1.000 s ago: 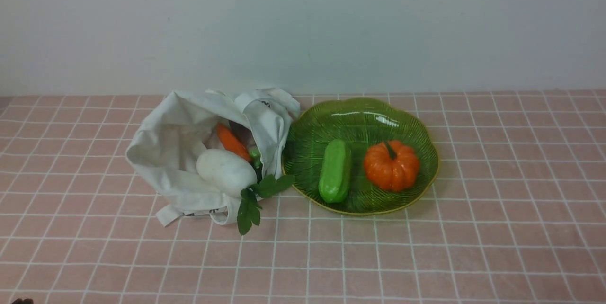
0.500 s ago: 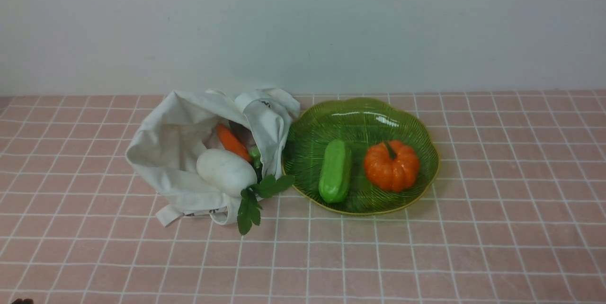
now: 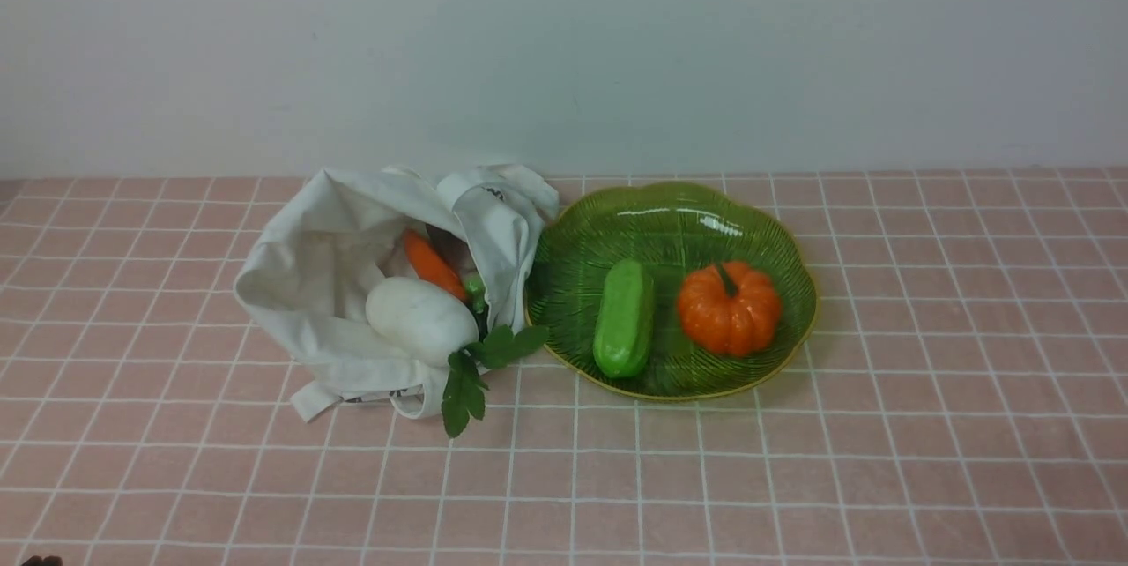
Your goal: Take vegetables from bag on pink coffee tablecloth place on plate.
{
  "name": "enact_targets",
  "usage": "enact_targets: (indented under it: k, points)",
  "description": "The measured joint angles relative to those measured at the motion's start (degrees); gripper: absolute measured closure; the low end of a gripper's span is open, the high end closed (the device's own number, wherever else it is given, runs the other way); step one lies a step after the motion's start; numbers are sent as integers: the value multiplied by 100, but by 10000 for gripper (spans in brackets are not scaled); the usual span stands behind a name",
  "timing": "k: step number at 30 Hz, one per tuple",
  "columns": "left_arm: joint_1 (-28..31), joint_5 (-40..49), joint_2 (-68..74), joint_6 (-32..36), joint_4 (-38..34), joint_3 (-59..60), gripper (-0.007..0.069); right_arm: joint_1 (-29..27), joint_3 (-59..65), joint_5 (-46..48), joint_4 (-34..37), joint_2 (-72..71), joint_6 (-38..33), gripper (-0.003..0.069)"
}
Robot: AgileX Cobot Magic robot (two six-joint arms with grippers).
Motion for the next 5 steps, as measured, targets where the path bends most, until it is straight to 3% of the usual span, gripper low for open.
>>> enact_targets:
  k: [5]
  points:
    - [0,0,0,0,0,0,629,0,0,0,0,0,5,673]
